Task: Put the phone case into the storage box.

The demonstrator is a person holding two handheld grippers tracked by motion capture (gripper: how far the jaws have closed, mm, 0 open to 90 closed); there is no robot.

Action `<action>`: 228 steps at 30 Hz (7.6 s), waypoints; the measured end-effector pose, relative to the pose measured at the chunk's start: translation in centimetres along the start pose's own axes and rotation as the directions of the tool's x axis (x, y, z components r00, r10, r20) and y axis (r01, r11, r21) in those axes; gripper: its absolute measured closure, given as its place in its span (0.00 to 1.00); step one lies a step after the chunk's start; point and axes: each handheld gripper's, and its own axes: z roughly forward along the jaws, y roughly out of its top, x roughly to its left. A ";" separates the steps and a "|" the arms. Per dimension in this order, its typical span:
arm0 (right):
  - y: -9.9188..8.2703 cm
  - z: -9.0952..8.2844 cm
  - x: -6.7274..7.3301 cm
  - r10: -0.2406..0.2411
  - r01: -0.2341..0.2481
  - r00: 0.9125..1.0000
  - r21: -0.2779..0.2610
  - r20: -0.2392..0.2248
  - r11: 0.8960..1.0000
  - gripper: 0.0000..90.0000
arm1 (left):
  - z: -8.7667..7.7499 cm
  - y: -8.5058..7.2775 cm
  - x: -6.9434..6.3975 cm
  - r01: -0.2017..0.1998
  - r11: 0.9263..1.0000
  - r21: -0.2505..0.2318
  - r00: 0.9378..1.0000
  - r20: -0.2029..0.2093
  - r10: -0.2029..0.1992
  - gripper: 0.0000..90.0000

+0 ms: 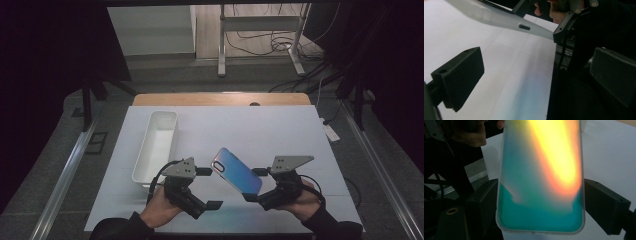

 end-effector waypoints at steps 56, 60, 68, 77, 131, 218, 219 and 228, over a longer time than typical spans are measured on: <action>0.0 1.1 1.4 -0.066 0.068 0.987 0.007 -0.144 0.998 0.18 | -1.1 -0.3 0.8 0.060 0.997 -0.038 0.972 0.232 -0.050 0.89; 0.0 1.2 1.5 -0.073 0.076 0.986 0.014 -0.150 0.997 0.18 | -1.0 -0.3 0.9 0.058 0.998 -0.029 0.966 0.254 -0.049 0.92; -0.3 1.8 1.2 -0.075 0.084 0.978 0.039 -0.197 0.996 0.18 | -0.7 -0.1 0.6 0.016 1.000 -0.013 0.958 0.285 -0.012 0.97; -0.5 2.3 1.0 -0.032 0.051 0.969 0.072 -0.245 0.996 0.17 | -0.8 0.2 0.4 -0.040 0.999 -0.032 0.955 0.292 0.048 0.98; -2.1 -0.3 -1.1 -0.005 -0.016 0.988 0.136 0.152 0.991 0.00 | -1.2 1.0 2.8 -0.011 0.991 0.136 0.999 -0.030 0.016 0.98; -9.3 -8.9 -3.5 0.187 -0.267 0.817 0.072 0.545 0.961 0.00 | -8.6 3.9 9.8 0.128 0.983 0.134 0.922 -0.381 -0.069 0.98; -9.3 -9.0 -3.5 0.191 -0.269 0.816 0.067 0.546 0.961 0.00 | -8.7 3.9 9.9 0.132 0.982 0.134 0.920 -0.386 -0.071 0.98; -9.5 -9.4 -3.4 0.210 -0.281 0.801 0.043 0.560 0.959 0.00 | -9.7 3.9 10.5 0.161 0.979 0.124 0.905 -0.414 -0.097 0.98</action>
